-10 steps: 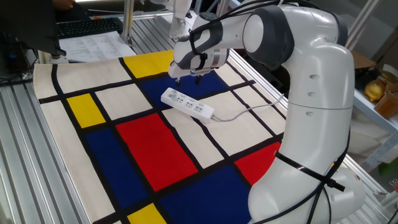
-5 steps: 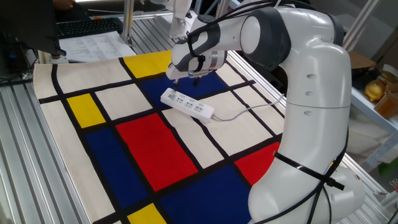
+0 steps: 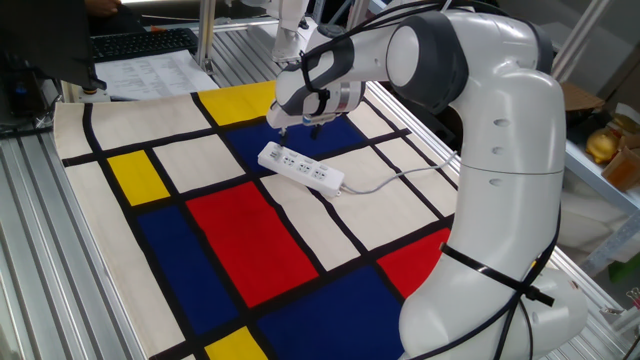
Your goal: Turn on the power strip by pressing the button
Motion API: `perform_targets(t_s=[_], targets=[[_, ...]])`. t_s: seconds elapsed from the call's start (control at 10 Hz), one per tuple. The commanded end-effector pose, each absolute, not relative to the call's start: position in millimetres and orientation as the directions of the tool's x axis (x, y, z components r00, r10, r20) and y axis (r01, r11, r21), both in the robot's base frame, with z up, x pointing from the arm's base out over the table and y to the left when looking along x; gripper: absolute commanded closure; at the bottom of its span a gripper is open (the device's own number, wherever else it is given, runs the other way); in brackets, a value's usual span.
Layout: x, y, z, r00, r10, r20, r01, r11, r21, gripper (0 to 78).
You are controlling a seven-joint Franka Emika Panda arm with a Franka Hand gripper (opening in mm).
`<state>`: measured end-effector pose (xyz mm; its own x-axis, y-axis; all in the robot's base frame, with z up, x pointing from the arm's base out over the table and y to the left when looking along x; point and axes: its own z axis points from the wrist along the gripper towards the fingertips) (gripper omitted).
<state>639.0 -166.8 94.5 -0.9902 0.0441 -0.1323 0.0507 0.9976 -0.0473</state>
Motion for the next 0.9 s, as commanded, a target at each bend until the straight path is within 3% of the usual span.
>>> perform_targets(t_s=[0.1, 0.9], targets=[[639, -161, 105, -0.989, 0.046, -0.143, 0.053, 0.997, -0.05, 0.2], [639, -161, 95, -0.99, 0.044, -0.134, 0.052, 0.997, -0.053, 0.2]])
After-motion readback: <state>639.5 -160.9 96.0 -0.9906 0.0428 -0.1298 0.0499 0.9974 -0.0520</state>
